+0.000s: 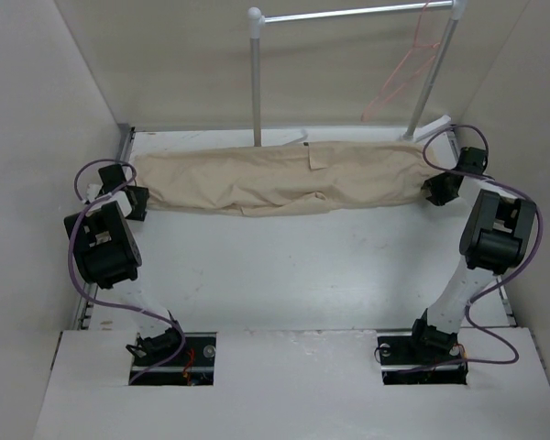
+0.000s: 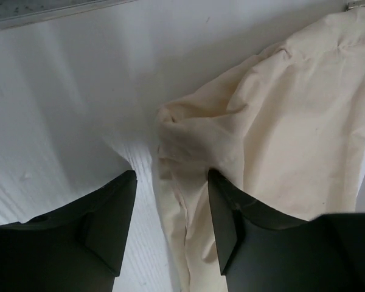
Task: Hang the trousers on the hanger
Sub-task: Fold the trousers at the center of the board.
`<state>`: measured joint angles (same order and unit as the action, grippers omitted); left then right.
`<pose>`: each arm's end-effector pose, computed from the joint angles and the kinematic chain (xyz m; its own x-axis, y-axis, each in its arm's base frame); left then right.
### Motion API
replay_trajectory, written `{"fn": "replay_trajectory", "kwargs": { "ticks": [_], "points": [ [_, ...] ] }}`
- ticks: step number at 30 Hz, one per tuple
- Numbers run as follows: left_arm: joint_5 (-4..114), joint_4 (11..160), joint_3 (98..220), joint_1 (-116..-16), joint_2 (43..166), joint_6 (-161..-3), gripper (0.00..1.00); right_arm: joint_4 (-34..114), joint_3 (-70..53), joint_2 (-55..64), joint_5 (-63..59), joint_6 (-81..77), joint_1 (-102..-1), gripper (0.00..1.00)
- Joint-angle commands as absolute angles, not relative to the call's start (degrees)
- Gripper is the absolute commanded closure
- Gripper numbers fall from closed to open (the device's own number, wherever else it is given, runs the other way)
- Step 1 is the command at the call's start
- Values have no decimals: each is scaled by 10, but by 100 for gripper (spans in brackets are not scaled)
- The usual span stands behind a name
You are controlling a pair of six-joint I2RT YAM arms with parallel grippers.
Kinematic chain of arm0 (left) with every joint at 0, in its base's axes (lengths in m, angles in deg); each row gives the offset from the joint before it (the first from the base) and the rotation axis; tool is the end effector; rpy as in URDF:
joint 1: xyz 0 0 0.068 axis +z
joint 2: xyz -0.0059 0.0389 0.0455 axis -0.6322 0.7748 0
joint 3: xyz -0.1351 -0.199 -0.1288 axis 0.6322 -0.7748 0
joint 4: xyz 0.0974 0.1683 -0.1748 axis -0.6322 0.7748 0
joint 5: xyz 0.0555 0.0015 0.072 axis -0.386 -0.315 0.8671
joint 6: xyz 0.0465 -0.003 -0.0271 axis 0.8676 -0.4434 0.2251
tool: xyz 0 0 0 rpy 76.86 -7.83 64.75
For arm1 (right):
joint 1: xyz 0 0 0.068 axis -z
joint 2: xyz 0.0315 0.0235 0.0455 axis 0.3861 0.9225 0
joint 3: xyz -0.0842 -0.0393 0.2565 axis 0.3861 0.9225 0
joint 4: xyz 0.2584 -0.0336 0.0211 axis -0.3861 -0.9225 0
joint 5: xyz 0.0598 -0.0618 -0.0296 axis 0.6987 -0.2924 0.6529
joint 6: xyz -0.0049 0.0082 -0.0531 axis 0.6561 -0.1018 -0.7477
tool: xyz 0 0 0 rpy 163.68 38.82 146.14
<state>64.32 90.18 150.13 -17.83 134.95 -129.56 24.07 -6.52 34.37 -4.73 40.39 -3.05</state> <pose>0.3632 0.1430 0.1689 -0.0202 -0.9249 -0.3796 -0.7603 0.2608 -0.5949 0.3881 -0.1358 0.1742 -0.2712 0.8980 -0.3465 0.7598 0.4208 0.4956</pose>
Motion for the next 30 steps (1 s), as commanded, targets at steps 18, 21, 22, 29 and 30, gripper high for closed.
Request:
{"fn": "replay_trajectory", "kwargs": {
  "ticks": [18, 21, 22, 29, 30],
  "points": [
    [691, 997, 1474, -109, 1291, -1294, 97, 250, 57, 199, -88, 430, 14, 99],
    [707, 1031, 1476, -110, 1264, -1291, 98, 258, 113, 136, -88, 444, 21, 99],
    [714, 1043, 1476, -110, 1254, -1282, 98, 258, 131, 116, -88, 445, 23, 99],
    [760, 1095, 1445, -94, 1184, -1221, 98, 232, 250, -16, -94, 435, 55, 98],
    [766, 1097, 1433, -93, 1171, -1220, 98, 223, 259, -34, -96, 433, 55, 98]
  ]
}}
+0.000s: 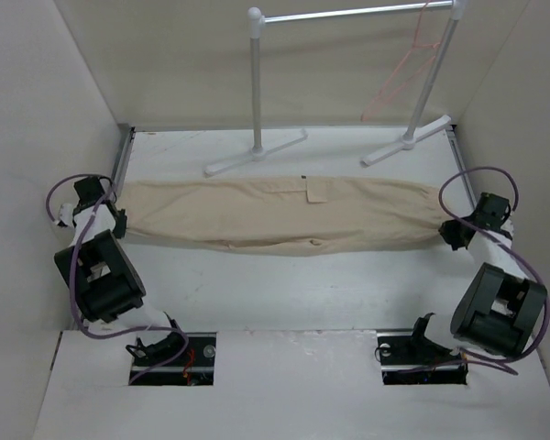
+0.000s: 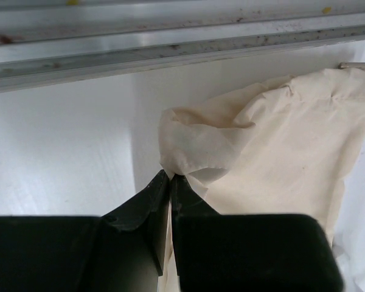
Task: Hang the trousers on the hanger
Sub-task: Fold the trousers at the center of the board.
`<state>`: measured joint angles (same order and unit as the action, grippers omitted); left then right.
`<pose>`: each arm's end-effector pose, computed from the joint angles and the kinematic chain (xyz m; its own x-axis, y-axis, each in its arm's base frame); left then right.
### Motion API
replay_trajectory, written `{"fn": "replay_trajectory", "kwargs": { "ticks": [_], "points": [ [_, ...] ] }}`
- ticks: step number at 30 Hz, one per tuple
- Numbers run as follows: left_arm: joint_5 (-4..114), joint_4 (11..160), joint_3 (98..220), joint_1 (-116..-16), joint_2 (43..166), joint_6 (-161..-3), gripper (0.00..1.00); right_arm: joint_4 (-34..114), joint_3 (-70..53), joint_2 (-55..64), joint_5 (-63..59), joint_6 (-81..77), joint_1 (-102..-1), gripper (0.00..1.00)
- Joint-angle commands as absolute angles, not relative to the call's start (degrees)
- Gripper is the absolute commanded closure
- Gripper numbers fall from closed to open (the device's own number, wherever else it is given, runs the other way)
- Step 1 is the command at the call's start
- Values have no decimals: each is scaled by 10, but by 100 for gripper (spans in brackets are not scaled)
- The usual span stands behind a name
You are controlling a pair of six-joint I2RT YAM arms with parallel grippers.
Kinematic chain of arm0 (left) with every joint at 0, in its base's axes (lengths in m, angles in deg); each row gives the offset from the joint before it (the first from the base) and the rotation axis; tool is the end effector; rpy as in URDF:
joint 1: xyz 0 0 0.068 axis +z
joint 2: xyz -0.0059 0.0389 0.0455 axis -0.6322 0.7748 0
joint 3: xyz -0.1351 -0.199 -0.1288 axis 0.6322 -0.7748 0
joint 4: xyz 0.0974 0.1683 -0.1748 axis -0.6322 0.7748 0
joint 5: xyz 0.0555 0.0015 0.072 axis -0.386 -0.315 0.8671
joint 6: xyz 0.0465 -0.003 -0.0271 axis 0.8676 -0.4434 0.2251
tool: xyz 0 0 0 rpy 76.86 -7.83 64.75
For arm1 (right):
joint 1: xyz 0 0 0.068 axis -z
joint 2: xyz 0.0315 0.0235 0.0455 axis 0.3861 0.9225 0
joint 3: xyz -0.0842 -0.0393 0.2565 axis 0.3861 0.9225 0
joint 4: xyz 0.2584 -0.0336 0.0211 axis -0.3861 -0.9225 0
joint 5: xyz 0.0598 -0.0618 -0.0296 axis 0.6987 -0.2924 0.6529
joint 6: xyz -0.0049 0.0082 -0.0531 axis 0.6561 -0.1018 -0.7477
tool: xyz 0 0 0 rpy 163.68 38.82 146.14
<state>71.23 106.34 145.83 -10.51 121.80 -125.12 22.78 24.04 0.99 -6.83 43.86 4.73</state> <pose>0.2922 0.1657 0.2051 0.0404 -0.8936 -0.4471 -0.8861 0.1747 -0.4293 0.2375 -0.1218 0.1981 -0.0734 0.9329 -0.3525 0.8177 0.2586 0.5143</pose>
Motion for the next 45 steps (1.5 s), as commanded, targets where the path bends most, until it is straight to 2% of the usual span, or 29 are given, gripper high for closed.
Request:
{"fn": "replay_trajectory", "kwargs": {
  "ticks": [1, 4, 9, 10, 13, 15, 17, 19, 23, 29, 32, 38, 41, 44, 45],
  "points": [
    [774, 1104, 1421, -94, 1158, -1221, 97, 216, 266, -48, -96, 433, 56, 98],
    [814, 1143, 1402, -103, 1123, -1223, 97, 186, 289, -105, -88, 428, 75, 98],
    [859, 1196, 1377, -117, 1081, -1222, 90, 158, 324, -172, -94, 416, 89, 96],
    [859, 1195, 1376, -120, 1072, -1224, 84, 159, 325, -167, -88, 414, 86, 90],
    [862, 1202, 1402, -146, 1049, -1230, 67, 148, 299, -161, -77, 394, 61, 62],
    [862, 1206, 1424, -161, 1031, -1233, 62, 130, 277, -177, -85, 386, 57, 45],
    [867, 1209, 1446, -185, 1011, -1234, 58, 110, 253, -185, -92, 383, 56, 34],
    [869, 1208, 1456, -210, 988, -1234, 56, 96, 238, -188, -100, 386, 57, 28],
    [862, 1193, 1447, -302, 949, -1239, 56, 80, 247, -192, -135, 386, 71, 27],
    [854, 1141, 1383, -532, 923, -1276, 56, 107, 310, -170, -137, 388, 118, 23],
    [850, 1110, 1348, -615, 917, -1291, 55, 123, 315, -148, -118, 386, 120, 19],
    [826, 1060, 1306, -687, 920, -1286, 55, 200, 322, -78, -41, 378, 118, 18],
    [805, 1048, 1288, -691, 928, -1285, 55, 241, 321, -28, -28, 391, 117, 24],
    [798, 1050, 1280, -684, 926, -1282, 55, 264, 318, 15, -18, 402, 117, 39],
    [798, 1053, 1279, -680, 921, -1280, 55, 270, 315, 23, -16, 406, 117, 46]
  ]
}}
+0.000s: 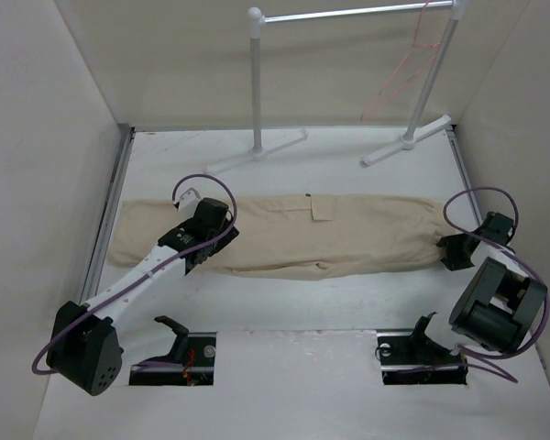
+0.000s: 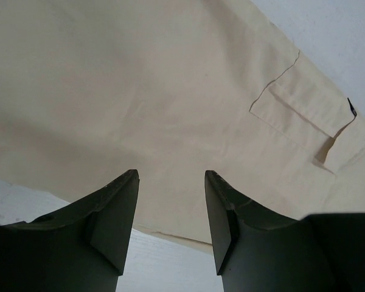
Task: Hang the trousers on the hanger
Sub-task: Fold the trousers at the center of the board.
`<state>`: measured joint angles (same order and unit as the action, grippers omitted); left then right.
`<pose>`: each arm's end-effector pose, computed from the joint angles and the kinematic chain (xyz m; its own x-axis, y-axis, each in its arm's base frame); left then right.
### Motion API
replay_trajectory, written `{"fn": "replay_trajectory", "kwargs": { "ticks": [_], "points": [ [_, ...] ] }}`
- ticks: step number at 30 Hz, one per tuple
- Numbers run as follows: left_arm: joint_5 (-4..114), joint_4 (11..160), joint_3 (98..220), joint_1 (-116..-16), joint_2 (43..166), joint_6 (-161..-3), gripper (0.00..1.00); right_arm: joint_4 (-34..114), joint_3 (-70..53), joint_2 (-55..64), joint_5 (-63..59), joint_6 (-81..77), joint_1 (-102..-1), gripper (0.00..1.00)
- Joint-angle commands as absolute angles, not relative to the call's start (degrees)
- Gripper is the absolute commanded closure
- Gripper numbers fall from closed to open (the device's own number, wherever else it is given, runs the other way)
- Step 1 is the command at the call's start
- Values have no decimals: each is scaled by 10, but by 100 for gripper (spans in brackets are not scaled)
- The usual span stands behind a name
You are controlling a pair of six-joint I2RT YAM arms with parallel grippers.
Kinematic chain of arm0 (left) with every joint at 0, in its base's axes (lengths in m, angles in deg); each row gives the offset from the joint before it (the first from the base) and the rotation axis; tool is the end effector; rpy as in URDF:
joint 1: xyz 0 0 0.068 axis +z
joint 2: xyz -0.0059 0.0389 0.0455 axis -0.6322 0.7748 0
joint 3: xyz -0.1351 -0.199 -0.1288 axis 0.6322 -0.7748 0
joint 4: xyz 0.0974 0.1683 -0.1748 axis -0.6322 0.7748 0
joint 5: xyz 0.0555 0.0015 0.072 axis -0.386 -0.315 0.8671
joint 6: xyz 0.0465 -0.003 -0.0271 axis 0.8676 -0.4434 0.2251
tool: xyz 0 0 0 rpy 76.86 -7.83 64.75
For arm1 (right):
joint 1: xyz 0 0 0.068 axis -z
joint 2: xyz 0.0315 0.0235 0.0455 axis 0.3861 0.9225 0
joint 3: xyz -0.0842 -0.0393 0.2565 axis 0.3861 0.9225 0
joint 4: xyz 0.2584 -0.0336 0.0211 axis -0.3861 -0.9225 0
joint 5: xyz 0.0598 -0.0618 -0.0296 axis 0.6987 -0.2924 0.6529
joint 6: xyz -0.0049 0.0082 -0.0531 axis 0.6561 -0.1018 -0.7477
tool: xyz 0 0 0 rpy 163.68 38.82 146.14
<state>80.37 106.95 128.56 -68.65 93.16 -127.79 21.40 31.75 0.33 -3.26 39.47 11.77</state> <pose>0.2092 -0.1060 0.2419 -0.5480 -0.6093 -0.5731 -0.3340 0.7875 -0.5180 0.1983 -0.1318 0.1600 -0.0866 0.9597 -0.2673 0.8788 0.2000 0.4333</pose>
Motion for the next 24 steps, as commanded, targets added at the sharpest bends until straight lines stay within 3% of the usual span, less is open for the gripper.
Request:
{"fn": "replay_trajectory", "kwargs": {
  "ticks": [1, 4, 5, 11, 18, 24],
  "points": [
    [797, 1057, 1278, -675, 916, -1276, 55, 276, 311, 31, -19, 410, 116, 52],
    [797, 1065, 1272, -657, 898, -1266, 55, 269, 293, 38, -21, 417, 118, 85],
    [797, 1070, 1272, -653, 895, -1265, 55, 262, 290, 17, -31, 418, 120, 90],
    [803, 1085, 1288, -668, 899, -1265, 56, 157, 177, -135, -137, 383, 117, 91],
    [833, 1134, 1363, -718, 915, -1264, 56, 98, 13, -169, -116, 340, 90, 88],
    [869, 1183, 1396, -748, 914, -1271, 56, 55, -87, -178, -108, 287, 2, 88]
  ]
}}
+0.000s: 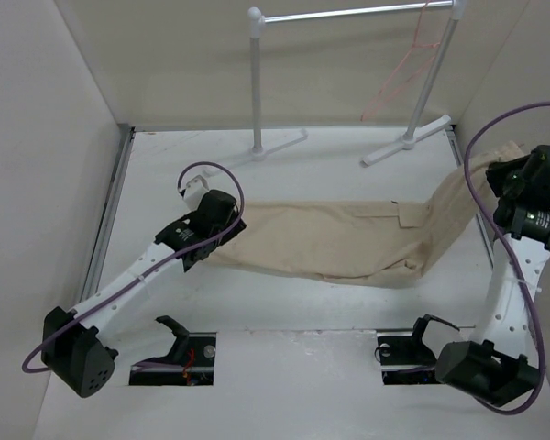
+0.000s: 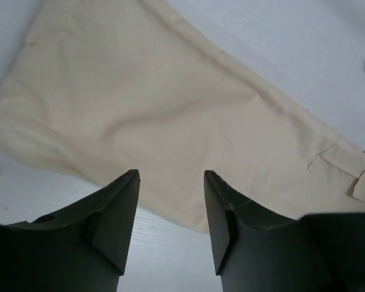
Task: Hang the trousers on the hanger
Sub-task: Fold the trousers at the center of the board.
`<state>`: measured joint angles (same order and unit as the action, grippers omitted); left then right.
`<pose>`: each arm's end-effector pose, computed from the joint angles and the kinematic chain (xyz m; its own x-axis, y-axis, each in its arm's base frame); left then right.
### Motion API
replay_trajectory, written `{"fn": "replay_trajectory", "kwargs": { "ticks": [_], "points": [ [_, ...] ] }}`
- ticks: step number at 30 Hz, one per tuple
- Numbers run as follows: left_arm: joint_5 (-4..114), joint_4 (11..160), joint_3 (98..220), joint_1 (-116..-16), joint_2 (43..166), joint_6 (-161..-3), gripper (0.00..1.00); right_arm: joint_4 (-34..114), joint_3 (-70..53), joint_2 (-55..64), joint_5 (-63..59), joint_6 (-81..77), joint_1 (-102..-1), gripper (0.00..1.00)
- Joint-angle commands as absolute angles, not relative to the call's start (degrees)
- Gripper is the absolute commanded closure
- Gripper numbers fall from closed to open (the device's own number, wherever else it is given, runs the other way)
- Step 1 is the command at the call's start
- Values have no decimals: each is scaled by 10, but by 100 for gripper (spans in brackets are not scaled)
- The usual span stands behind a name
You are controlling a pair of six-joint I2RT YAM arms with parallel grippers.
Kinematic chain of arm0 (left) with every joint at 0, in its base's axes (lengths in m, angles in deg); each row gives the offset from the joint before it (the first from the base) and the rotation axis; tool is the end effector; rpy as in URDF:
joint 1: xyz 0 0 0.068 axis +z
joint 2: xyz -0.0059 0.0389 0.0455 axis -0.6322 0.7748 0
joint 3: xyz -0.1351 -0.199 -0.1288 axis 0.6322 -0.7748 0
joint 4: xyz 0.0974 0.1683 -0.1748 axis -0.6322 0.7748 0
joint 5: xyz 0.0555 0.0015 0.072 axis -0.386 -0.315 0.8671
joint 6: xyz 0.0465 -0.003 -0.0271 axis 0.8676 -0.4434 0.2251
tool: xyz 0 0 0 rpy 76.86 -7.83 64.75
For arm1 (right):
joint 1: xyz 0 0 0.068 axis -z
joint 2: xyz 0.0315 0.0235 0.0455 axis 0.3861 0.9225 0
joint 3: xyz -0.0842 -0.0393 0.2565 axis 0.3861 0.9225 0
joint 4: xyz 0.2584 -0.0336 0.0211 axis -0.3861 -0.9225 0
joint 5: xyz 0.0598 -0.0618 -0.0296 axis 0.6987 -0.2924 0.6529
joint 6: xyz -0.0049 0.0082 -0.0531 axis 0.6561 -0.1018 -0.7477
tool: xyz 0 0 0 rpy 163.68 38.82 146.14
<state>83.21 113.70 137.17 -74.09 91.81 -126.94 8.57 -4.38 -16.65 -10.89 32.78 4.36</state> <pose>0.1996 -0.1243 0.2878 -0.5476 -0.5679 -0.6145 -0.2465 0.8113 -0.5301 0.1926 -0.0997 0.4144 0.0945 0.6963 -0.7115 0.5577 0.5549 0.6172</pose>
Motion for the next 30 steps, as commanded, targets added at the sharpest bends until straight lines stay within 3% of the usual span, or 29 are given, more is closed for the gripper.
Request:
{"fn": "replay_trajectory", "kwargs": {
  "ticks": [1, 10, 16, 20, 22, 25, 27, 30],
  "points": [
    [873, 1191, 1396, -742, 908, -1271, 56, 50, -92, -183, -114, 280, -24, 88],
    [820, 1222, 1370, -563, 824, -1197, 54, 18, -159, -141, -263, 329, -395, 88],
    [763, 1227, 1345, -428, 782, -1178, 54, 59, -279, 26, -323, 389, -610, 88],
    [760, 1228, 1334, -394, 769, -1184, 54, 84, -406, 196, -318, 396, -719, 83],
    [766, 1230, 1334, -379, 763, -1192, 54, 78, -479, 295, -298, 398, -770, 78],
    [784, 1247, 1358, -357, 759, -1191, 54, 73, -549, 407, -259, 413, -830, 53],
    [807, 1254, 1381, -355, 758, -1186, 53, 57, -562, 427, -218, 424, -845, 45],
    [847, 1254, 1410, -357, 754, -1183, 53, 63, -511, 370, -210, 413, -829, 41]
  ]
}}
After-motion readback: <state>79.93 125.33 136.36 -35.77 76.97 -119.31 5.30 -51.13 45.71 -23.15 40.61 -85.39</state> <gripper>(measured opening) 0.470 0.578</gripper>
